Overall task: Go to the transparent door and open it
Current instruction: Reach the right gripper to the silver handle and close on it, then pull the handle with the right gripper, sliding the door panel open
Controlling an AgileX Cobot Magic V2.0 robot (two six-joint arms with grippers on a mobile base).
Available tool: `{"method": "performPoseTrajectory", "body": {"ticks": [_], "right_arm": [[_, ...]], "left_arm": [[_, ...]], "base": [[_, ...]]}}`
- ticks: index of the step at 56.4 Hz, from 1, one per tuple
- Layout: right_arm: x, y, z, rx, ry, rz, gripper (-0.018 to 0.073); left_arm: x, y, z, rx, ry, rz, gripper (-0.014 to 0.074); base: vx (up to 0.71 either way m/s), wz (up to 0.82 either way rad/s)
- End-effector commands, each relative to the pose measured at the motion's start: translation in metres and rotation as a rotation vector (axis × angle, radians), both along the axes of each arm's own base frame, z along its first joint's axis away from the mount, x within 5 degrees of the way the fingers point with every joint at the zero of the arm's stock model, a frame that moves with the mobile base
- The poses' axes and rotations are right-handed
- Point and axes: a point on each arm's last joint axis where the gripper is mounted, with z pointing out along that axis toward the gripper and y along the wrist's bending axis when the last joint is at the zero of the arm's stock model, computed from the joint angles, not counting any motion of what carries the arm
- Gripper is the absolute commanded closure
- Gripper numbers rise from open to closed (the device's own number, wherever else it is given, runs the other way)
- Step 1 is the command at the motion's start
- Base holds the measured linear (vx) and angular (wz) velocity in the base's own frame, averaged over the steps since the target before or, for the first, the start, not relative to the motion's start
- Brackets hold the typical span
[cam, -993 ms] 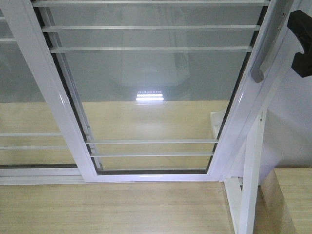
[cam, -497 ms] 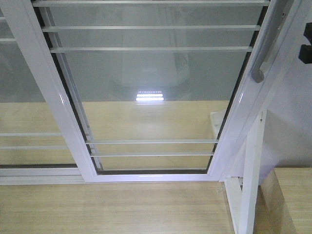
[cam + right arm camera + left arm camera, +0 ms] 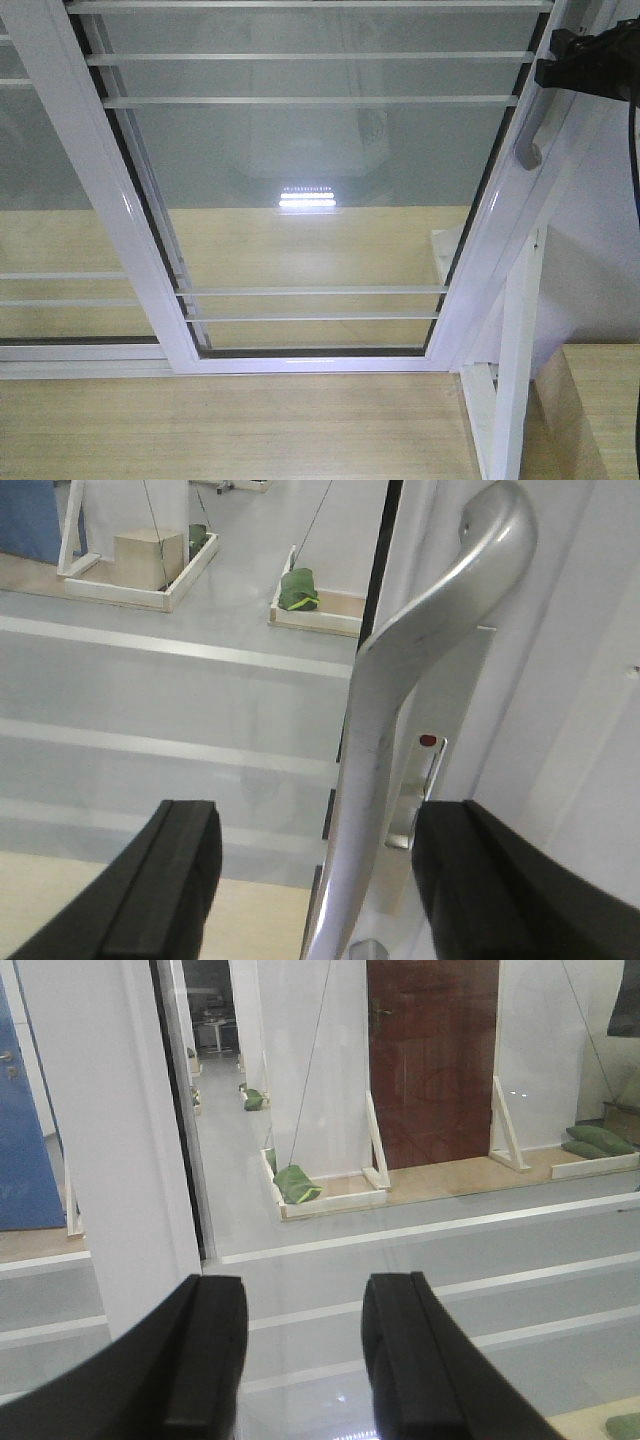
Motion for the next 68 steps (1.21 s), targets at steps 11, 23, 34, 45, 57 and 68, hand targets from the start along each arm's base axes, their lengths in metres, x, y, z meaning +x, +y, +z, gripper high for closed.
{"method": "performPoseTrajectory", "body": {"ticks": [11,23,34,45,57,68], "right_arm": [[0.035,-0.01,0.018,0.046,-0.136,-0.037,0.0096],[0.057,-0.016,0.014,0.045,-0.155,-0.051,0.0118],[0.071,-0.029,0.014,0.044,-0.165,-0.081,0.0163],[0.071,-0.027,0.013,0.063,-0.165,-0.079,0.0447],[0.071,-0.006,0.012,0.078,-0.146,-0.029,0.0571],[0.069,0.022,0.014,0.073,-0.148,0.041,0.0569]], "left_arm": [[-0.005,0.0,0.022,-0.034,-0.124,-0.004,0.0177],[-0.005,0.0,0.022,-0.033,-0.127,-0.004,0.0177],[-0.005,0.0,0.023,-0.027,-0.136,-0.004,0.0177],[-0.005,0.0,0.023,-0.027,-0.136,-0.004,0.0177],[-0.005,0.0,0.023,-0.027,-0.136,-0.004,0.0178],[-0.005,0.0,0.023,-0.027,-0.135,-0.004,0.0178]], "base": [[0.0,0.0],[0.0,0.0],[0.0,0.0],[0.0,0.0],[0.0,0.0],[0.0,0.0]]}}
